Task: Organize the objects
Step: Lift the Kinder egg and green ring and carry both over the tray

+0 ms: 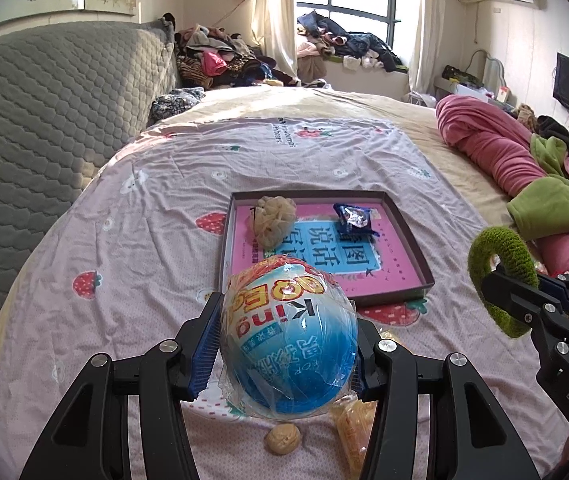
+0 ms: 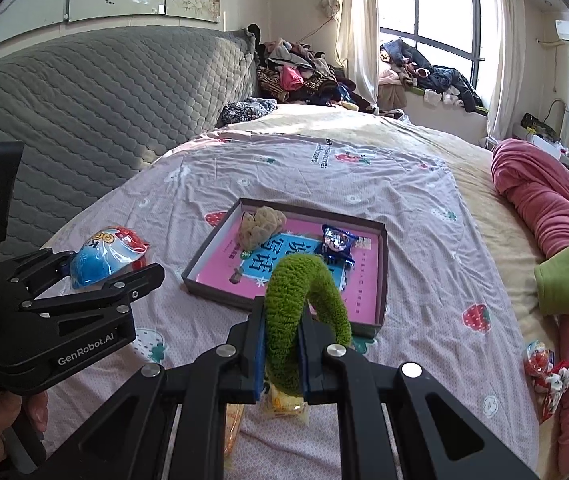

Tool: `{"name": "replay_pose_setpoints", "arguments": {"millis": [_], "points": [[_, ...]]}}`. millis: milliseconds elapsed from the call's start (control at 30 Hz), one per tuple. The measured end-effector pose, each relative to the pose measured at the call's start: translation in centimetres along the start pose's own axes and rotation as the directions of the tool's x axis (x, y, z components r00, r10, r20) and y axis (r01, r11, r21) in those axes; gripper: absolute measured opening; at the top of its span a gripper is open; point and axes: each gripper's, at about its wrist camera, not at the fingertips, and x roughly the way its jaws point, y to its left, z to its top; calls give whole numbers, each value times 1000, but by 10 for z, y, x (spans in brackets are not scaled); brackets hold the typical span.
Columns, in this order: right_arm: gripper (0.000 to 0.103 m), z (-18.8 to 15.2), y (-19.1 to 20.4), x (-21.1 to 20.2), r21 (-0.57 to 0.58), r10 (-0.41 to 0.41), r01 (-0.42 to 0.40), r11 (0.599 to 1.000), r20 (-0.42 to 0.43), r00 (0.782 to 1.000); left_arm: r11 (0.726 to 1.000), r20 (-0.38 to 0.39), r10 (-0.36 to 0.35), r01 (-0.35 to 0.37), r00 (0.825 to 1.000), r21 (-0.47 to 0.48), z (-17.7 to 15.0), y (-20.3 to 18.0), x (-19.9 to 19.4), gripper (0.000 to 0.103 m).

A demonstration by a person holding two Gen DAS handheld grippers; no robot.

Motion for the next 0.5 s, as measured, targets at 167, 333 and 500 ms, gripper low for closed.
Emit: {"name": "replay_pose_setpoints", "arguments": {"millis": [167, 333, 500], "points": [[13, 11, -6, 3, -2, -11, 11, 1000, 9, 1000, 1000, 14, 8, -8, 1000, 0, 16, 3, 3, 55], [13, 24, -12, 8, -8, -22, 22, 1000, 15, 1000, 1000, 20, 19, -19, 1000, 4, 32, 5, 12, 55], [13, 37, -20, 20, -11, -37, 37, 999, 17, 999, 1000, 21, 17, -17, 1000, 1, 45, 7, 28, 55]]}}
